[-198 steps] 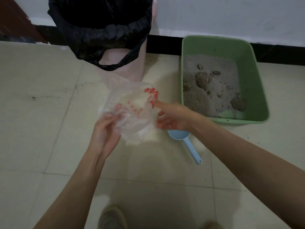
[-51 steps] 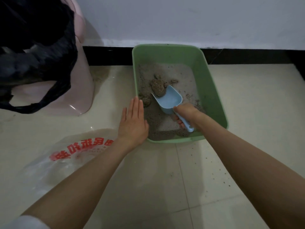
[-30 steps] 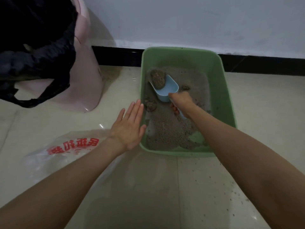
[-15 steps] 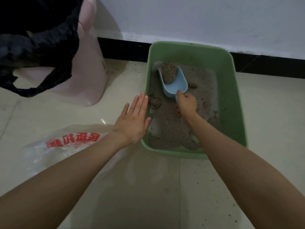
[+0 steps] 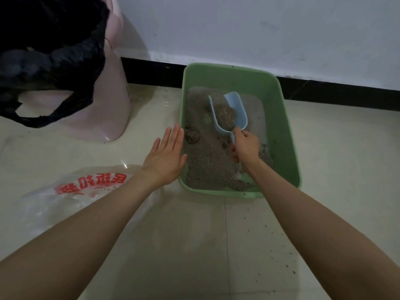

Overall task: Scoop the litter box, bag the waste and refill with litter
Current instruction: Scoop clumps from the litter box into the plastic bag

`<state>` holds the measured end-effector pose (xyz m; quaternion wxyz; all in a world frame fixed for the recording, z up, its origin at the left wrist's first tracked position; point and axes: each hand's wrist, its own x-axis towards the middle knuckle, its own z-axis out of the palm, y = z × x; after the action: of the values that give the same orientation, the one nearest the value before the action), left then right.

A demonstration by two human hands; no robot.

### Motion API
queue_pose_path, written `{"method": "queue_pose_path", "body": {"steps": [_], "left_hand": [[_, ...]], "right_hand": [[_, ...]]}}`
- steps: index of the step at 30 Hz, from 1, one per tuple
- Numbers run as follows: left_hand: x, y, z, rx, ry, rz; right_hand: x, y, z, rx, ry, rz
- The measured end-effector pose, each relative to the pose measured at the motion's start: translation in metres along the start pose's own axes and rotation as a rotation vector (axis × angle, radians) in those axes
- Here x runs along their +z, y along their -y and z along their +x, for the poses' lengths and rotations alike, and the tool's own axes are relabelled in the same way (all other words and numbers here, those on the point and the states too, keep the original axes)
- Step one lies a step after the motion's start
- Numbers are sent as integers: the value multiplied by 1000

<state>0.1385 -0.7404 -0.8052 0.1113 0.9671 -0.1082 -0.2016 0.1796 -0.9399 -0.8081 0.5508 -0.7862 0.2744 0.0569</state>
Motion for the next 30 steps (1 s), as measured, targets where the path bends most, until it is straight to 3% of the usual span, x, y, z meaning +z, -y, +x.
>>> {"method": "queue_pose_path", "body": {"steps": [5,18,30], "left_hand": [[-3,3,-4,27,15,0],[-17,5,-25,69,113,23],[-16,5,-34,86,124,-21]], "right_hand": [[-10,0,-6,13,-9,-87],[-22,23,-23,-167,219,-538],[-21,49,-26,-453,189,-972]]}}
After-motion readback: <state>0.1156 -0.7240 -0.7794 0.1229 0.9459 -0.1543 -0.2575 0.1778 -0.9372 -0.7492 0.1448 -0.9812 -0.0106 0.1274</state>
